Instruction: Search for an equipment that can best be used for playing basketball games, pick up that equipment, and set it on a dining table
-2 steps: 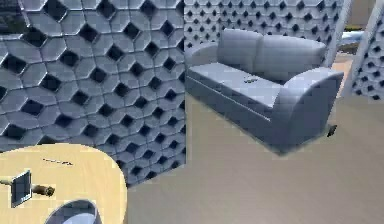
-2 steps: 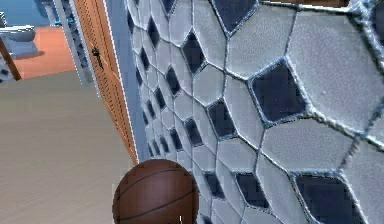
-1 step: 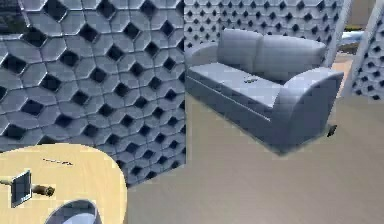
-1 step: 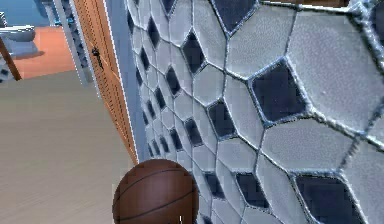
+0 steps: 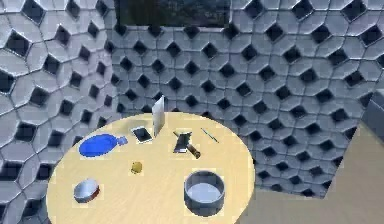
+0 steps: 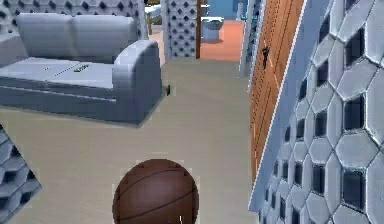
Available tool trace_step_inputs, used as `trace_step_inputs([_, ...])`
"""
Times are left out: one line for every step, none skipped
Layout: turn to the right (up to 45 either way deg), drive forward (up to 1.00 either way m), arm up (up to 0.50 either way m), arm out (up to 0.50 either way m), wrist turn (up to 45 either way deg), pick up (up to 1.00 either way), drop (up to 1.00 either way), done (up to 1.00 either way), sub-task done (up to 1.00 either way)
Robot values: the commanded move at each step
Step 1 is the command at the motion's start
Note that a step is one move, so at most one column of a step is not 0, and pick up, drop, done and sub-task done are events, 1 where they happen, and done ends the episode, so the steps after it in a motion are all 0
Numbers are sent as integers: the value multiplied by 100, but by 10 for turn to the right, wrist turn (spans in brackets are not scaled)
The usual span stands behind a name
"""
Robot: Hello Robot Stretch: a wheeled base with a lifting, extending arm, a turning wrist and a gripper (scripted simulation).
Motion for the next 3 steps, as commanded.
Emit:
trace_step_inputs([-390, 0, 0, 0, 0, 0, 0, 0, 0])
trace_step_inputs([450, 0, 0, 0, 0, 0, 0, 0, 0])
trace_step_inputs([390, 0, 0, 0, 0, 0, 0, 0, 0])
